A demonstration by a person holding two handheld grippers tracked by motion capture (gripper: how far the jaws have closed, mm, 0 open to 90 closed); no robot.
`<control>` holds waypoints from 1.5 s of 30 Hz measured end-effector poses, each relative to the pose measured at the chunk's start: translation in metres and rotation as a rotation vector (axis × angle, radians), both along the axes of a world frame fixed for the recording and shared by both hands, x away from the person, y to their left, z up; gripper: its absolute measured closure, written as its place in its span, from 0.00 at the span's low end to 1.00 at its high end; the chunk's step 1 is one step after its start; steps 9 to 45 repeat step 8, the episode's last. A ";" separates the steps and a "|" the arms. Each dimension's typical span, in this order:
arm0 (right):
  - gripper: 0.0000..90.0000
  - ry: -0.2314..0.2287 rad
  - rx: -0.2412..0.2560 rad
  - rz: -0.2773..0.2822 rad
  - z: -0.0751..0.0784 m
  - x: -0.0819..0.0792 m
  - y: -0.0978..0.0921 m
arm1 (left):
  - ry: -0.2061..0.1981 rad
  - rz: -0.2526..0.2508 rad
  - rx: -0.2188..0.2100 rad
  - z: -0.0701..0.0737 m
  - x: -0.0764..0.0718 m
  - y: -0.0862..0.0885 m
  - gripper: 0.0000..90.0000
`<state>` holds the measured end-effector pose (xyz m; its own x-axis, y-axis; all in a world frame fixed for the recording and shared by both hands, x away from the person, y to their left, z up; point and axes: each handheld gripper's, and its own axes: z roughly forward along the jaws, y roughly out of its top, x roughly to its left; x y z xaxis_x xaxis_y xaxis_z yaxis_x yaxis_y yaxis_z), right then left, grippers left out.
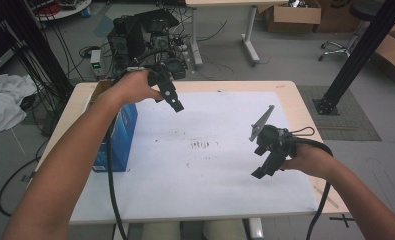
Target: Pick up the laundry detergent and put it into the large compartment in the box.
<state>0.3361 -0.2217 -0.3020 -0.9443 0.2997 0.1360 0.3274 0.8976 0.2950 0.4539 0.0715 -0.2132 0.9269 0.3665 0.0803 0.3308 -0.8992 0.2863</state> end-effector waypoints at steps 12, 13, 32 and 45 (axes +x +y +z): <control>0.21 -0.001 -0.002 -0.004 -0.002 0.000 0.000 | -0.004 0.004 -0.009 0.002 -0.001 0.003 0.22; 0.21 -0.001 -0.002 -0.004 -0.002 0.000 0.000 | -0.004 0.004 -0.009 0.002 -0.001 0.003 0.22; 0.21 -0.001 -0.002 -0.004 -0.002 0.000 0.000 | -0.004 0.004 -0.009 0.002 -0.001 0.003 0.22; 0.21 -0.001 -0.002 -0.004 -0.002 0.000 0.000 | -0.004 0.004 -0.009 0.002 -0.001 0.003 0.22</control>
